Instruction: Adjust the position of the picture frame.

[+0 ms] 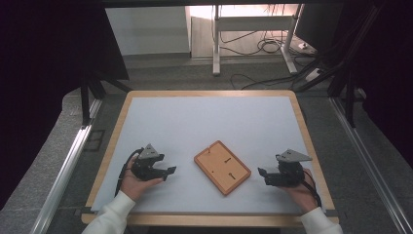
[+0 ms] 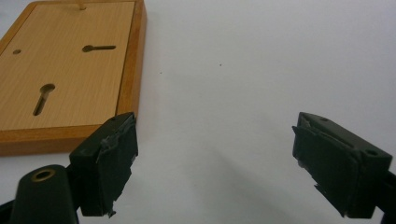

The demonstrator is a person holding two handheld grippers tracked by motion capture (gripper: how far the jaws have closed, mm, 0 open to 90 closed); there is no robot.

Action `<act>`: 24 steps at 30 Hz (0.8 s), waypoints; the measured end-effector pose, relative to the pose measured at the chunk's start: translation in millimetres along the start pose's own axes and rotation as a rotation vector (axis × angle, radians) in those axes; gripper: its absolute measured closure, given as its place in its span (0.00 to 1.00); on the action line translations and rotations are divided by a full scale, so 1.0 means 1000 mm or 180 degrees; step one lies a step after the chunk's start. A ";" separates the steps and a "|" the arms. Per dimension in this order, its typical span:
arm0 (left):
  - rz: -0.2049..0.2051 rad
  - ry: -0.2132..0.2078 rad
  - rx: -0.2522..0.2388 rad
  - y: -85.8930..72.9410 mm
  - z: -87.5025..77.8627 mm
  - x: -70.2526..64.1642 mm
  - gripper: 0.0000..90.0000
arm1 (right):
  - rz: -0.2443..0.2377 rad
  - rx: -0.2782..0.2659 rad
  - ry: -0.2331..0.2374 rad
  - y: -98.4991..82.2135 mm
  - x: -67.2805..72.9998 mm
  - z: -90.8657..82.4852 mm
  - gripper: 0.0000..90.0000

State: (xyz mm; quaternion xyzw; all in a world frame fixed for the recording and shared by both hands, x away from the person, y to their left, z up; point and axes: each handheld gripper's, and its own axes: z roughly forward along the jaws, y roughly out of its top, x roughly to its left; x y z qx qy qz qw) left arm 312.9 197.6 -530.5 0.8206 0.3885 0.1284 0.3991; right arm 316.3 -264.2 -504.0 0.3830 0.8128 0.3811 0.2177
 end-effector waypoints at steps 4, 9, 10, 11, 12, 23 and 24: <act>-0.0024 -0.0033 -0.0012 0.002 0.001 -0.001 0.30 | -0.0053 -0.0002 0.0013 -0.001 0.002 -0.001 0.17; -0.0026 -0.0077 -0.0031 0.008 0.000 -0.001 0.30 | -0.0024 -0.0010 -0.0029 -0.005 0.003 -0.006 0.17; -0.0012 -0.0075 -0.0023 0.008 0.000 -0.002 0.30 | -0.0028 -0.0011 -0.0048 -0.005 0.003 -0.007 0.17; -0.0009 -0.0074 -0.0019 0.009 0.000 -0.002 0.30 | -0.0038 -0.0013 -0.0066 -0.006 0.003 -0.008 0.17; -0.0009 -0.0074 -0.0019 0.009 0.000 -0.002 0.30 | -0.0038 -0.0013 -0.0066 -0.006 0.003 -0.008 0.17; 0.0037 0.0012 -0.0018 0.017 -0.006 -0.004 0.33 | -0.0148 0.0037 -0.0112 -0.008 0.004 -0.008 0.17; 0.0063 0.0016 -0.0031 0.018 -0.007 -0.005 0.33 | -0.0145 0.0042 -0.0118 -0.009 0.004 -0.008 0.17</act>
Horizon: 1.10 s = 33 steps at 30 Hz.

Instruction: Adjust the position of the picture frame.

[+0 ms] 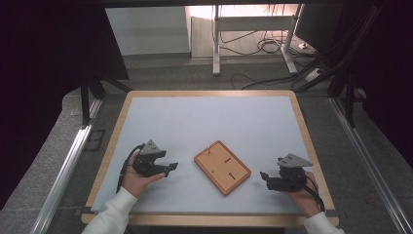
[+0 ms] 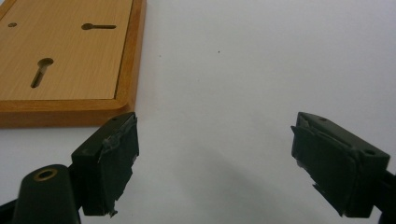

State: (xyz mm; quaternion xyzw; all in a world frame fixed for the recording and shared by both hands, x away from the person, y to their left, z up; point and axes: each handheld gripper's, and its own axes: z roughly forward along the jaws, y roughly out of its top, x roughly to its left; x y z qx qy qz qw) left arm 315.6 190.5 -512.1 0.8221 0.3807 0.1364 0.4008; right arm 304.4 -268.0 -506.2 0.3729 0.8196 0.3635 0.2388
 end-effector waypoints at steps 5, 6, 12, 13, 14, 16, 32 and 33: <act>-0.0016 -0.0049 -0.0039 0.006 0.001 -0.004 0.34 | -0.0035 0.0023 -0.0001 0.000 0.002 0.000 0.17; -0.0016 -0.0049 -0.0039 0.006 0.001 -0.004 0.34 | -0.0036 0.0024 -0.0001 0.000 0.002 0.001 0.18; 0.0017 -0.0045 -0.0075 0.015 0.006 -0.007 0.34 | 0.0014 0.0024 0.0000 -0.001 0.001 0.001 0.17; 0.0017 -0.0045 -0.0075 0.015 0.006 -0.007 0.34 | 0.0014 0.0024 0.0000 -0.001 0.001 0.001 0.17; 0.0005 -0.0070 -0.0096 0.017 0.007 -0.008 0.34 | 0.0025 0.0021 -0.0003 -0.001 0.001 0.000 0.17; 0.0013 -0.0091 -0.0113 0.021 0.010 -0.010 0.34 | 0.0042 0.0012 -0.0003 -0.001 0.000 0.000 0.17; 0.0117 -0.0237 -0.0063 0.050 0.030 -0.026 0.34 | 0.0155 -0.0053 -0.0008 -0.002 -0.002 -0.004 0.17; 0.0113 -0.0252 -0.0059 0.051 0.032 -0.026 0.35 | 0.0166 -0.0061 -0.0016 -0.002 -0.002 -0.004 0.17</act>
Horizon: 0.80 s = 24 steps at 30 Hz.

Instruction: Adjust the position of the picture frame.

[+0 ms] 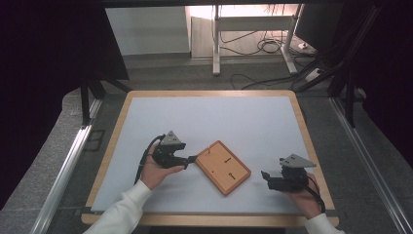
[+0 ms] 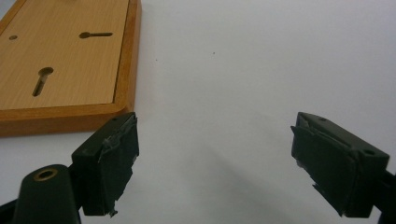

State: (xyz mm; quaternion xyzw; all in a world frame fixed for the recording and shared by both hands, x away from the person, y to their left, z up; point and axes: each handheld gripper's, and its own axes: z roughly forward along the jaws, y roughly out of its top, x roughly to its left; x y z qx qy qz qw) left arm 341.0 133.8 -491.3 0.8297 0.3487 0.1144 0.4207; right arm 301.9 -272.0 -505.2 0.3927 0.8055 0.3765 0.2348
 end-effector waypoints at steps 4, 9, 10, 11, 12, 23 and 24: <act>-0.0008 -0.0044 0.0067 0.005 0.011 -0.002 0.35 | -0.0016 0.0001 -0.0019 0.000 0.000 -0.001 0.17; 0.0007 -0.0085 0.0105 0.011 0.026 -0.006 0.35 | 0.0046 0.0021 -0.0038 -0.001 -0.001 0.000 0.16; 0.0011 -0.0088 0.0117 0.012 0.030 -0.007 0.35 | 0.0044 0.0022 -0.0039 -0.001 -0.001 0.000 0.16; 0.0011 -0.0088 0.0117 0.012 0.030 -0.007 0.35 | 0.0042 0.0029 -0.0041 -0.001 -0.001 0.000 0.16; 0.0025 -0.0092 0.0143 0.013 0.036 -0.008 0.35 | 0.0042 0.0033 -0.0044 -0.001 -0.001 0.001 0.16; 0.0083 -0.0009 0.0145 0.024 0.063 -0.011 0.45 | 0.0084 0.0052 -0.0082 -0.002 -0.002 0.001 0.15; 0.0084 -0.0005 0.0145 0.024 0.066 -0.010 0.47 | 0.0082 0.0055 -0.0081 -0.003 -0.002 0.001 0.15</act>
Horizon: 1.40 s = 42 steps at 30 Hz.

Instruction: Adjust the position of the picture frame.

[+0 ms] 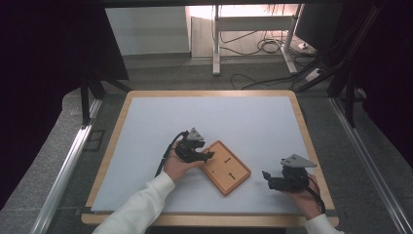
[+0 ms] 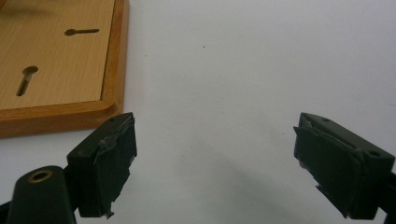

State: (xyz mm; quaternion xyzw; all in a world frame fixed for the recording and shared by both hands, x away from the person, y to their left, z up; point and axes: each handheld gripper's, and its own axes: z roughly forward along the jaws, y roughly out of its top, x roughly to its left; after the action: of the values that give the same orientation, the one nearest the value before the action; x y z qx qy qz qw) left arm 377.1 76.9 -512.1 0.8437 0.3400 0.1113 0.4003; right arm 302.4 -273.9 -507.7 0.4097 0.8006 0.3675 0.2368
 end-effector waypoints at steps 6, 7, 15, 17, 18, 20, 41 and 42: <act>0.0026 0.0012 -0.0005 -0.003 0.007 -0.001 0.62 | 0.0004 0.0018 0.0002 -0.001 0.000 0.001 0.15; 0.0027 0.0015 -0.0006 -0.003 0.008 -0.001 0.64 | 0.0006 0.0026 -0.0001 -0.001 0.000 0.001 0.15; 0.0060 0.0085 -0.0044 -0.003 0.012 -0.003 0.87 | -0.0012 0.0047 0.0006 -0.003 0.001 0.002 0.15; 0.0049 0.0058 -0.0056 -0.003 0.013 -0.003 0.91 | -0.0015 0.0054 0.0008 -0.003 0.001 0.002 0.15; 0.0049 0.0058 -0.0056 -0.003 0.013 -0.003 0.93 | -0.0015 0.0054 0.0008 -0.003 0.001 0.002 0.15; 0.0088 0.0086 -0.0063 -0.002 0.013 -0.004 0.94 | -0.0020 0.0056 0.0011 -0.003 0.001 0.002 0.15; 0.0059 -0.0149 -0.0186 -0.001 0.007 0.004 0.94 | 0.0003 0.0000 0.0031 -0.003 0.000 -0.001 0.15; 0.0051 -0.0167 -0.0210 -0.001 0.005 0.005 0.94 | 0.0000 -0.0005 0.0030 -0.003 -0.001 -0.001 0.15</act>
State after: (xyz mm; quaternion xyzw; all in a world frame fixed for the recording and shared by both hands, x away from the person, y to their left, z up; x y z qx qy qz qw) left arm 383.0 77.1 -516.5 0.8353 0.3187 0.1035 0.4359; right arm 300.9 -275.7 -509.2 0.4079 0.8014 0.3701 0.2333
